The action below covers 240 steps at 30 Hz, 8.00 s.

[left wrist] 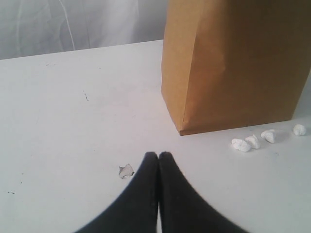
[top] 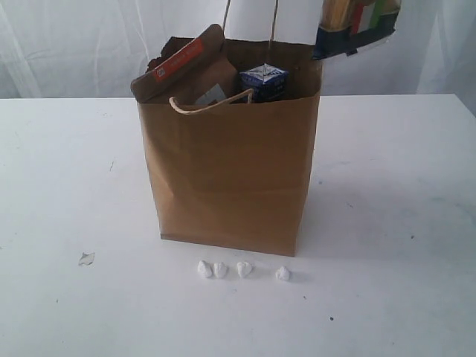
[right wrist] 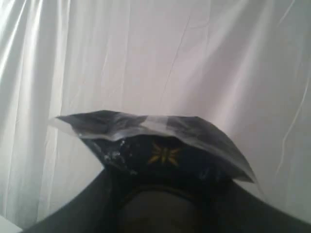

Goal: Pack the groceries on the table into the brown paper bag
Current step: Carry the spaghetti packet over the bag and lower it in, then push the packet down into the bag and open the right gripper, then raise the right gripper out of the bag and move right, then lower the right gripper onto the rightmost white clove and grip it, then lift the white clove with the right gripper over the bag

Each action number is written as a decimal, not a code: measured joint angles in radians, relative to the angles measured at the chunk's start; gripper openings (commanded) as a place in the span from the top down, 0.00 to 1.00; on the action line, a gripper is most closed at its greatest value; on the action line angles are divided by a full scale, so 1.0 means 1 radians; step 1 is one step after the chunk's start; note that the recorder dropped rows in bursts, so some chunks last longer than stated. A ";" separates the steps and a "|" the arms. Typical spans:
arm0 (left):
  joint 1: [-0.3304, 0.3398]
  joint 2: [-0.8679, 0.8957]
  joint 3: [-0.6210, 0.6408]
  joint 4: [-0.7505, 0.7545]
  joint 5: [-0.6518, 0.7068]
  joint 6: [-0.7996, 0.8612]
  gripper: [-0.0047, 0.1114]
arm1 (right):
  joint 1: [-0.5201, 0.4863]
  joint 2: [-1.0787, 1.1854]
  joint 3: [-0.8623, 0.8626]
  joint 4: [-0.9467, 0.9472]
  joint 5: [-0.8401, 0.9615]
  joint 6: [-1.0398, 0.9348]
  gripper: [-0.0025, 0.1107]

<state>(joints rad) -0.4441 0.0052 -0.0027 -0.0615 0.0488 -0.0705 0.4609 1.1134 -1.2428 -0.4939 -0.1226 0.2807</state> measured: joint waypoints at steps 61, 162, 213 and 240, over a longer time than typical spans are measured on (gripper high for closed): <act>0.000 0.000 0.000 0.000 0.000 0.002 0.96 | 0.000 0.215 0.091 -0.893 -0.228 0.953 0.98; 0.000 0.000 0.000 0.000 0.000 0.002 0.96 | 0.005 -0.058 0.294 0.573 1.064 -0.310 0.45; 0.000 0.000 0.000 0.000 0.000 0.002 0.96 | 0.157 0.601 0.358 0.608 0.604 -0.124 0.51; 0.000 0.000 0.000 0.000 0.000 0.002 0.96 | 0.167 0.562 0.443 0.633 0.533 -0.124 0.95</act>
<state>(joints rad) -0.4441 0.0052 -0.0027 -0.0615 0.0488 -0.0687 0.6279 1.6759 -0.7995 0.1388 0.4101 0.1572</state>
